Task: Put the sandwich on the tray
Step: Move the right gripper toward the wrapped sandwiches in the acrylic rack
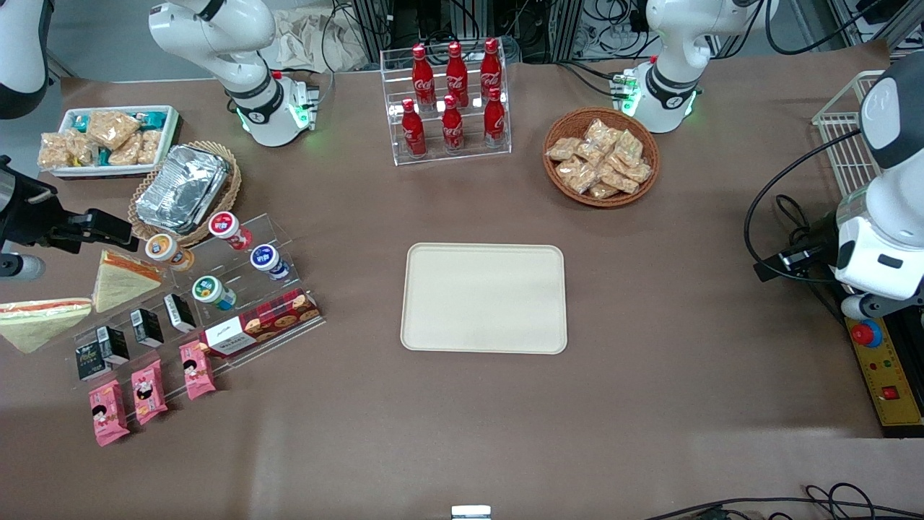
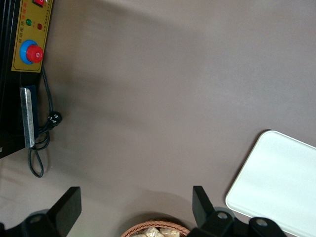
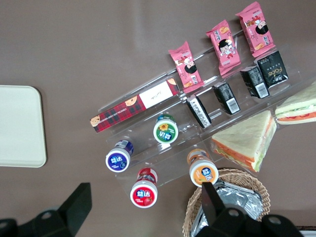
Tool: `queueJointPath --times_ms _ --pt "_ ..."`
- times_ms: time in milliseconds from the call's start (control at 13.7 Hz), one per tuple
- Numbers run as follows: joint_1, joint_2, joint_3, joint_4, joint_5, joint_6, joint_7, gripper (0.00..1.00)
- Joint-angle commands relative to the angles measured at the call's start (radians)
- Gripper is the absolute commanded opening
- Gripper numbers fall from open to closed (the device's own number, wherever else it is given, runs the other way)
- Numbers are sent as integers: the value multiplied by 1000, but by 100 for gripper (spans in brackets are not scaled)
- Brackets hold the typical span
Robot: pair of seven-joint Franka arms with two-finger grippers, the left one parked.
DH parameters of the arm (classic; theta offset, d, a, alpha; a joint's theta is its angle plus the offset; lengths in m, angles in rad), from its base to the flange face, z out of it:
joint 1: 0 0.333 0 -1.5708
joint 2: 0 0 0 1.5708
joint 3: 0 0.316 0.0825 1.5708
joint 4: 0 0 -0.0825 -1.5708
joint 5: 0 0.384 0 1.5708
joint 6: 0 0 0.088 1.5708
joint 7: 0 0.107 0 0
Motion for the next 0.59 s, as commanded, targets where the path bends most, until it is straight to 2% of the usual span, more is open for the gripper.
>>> queueJointPath --times_ms 0,512 --pt "-31 2 5 4 0 4 -9 99" --pt "-72 19 -41 15 -9 12 49 99"
